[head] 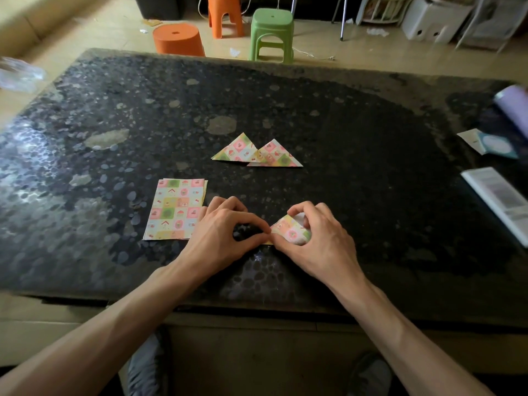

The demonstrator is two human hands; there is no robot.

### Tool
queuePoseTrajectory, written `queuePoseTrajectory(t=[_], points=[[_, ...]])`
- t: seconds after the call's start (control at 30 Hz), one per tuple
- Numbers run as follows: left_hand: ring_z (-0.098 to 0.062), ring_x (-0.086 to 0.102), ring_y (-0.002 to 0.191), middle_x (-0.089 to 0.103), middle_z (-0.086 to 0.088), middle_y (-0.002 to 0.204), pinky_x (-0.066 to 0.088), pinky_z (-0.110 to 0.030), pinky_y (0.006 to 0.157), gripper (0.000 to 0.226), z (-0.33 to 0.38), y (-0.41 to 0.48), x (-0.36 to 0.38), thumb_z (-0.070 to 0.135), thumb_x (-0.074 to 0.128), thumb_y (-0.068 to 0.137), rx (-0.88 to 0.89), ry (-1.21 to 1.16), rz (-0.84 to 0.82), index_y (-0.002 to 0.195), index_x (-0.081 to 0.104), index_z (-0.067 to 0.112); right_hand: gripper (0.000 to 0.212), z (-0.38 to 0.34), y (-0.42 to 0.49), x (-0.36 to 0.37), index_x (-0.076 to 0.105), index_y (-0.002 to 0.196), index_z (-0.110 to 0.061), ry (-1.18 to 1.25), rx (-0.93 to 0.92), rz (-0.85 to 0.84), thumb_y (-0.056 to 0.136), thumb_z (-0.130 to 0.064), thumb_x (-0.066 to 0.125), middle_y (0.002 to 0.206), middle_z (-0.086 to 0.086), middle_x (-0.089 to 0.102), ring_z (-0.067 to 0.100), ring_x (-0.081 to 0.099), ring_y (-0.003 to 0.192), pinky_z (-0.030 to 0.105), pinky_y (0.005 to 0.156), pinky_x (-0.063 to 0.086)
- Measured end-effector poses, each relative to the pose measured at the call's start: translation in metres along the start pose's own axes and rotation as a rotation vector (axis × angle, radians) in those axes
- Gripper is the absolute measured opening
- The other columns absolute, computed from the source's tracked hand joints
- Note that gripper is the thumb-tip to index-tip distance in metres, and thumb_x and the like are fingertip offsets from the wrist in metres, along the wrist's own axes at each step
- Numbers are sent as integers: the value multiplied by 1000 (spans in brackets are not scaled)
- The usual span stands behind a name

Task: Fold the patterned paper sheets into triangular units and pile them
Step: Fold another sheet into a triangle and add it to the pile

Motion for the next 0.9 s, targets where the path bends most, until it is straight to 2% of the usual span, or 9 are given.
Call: queuePoseTrajectory(t=[0.23, 0.33, 0.57, 0.73, 0.9], points=[[-8, 42, 104, 49, 22, 100, 44, -37, 91, 35, 0, 0, 0, 76, 57, 78, 3, 3, 6, 102, 73, 55, 66, 0, 0, 0, 49, 119, -44, -34, -16, -6, 70, -85, 68, 112, -14, 43, 7, 53, 109, 37, 75, 54], [-8, 42, 105, 49, 21, 100, 43, -37, 93, 34, 0, 0, 0, 75, 58, 79, -5, 3, 2, 102, 73, 54, 70, 0, 0, 0, 47, 121, -43, -76, -13, -22, 70, -86, 66, 114, -13, 41, 8, 48, 113, 33, 75, 49], [-7, 41, 105, 48, 23, 99, 44, -37, 93, 24, -1, -1, 0, 68, 66, 82, -21, -10, -17, 102, 72, 56, 72, 1, 0, 0, 48, 122, -41, -78, -26, -9, 69, -85, 67, 115, -12, 42, 10, 47, 114, 30, 82, 47], [-8, 41, 105, 46, 26, 99, 42, -37, 94, 27, 0, -1, 0, 70, 61, 79, -17, -1, -31, 102, 70, 58, 70, 3, 2, 1, 47, 123, -42, -47, -21, -67, 70, -82, 70, 116, -13, 40, 7, 44, 115, 27, 81, 43], [-7, 41, 107, 50, 22, 101, 41, -37, 95, 27, 0, -2, -1, 70, 63, 80, -39, -17, -10, 101, 72, 55, 71, 2, 2, 0, 48, 122, -42, -54, -20, -51, 69, -83, 70, 117, -12, 42, 9, 46, 114, 30, 83, 46]])
Point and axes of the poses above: each hand's wrist, its own y-axis towards the middle knuckle, its own x-axis out of the palm, z = x × y, the point moved 10 cm from there along y, towards the middle knuckle
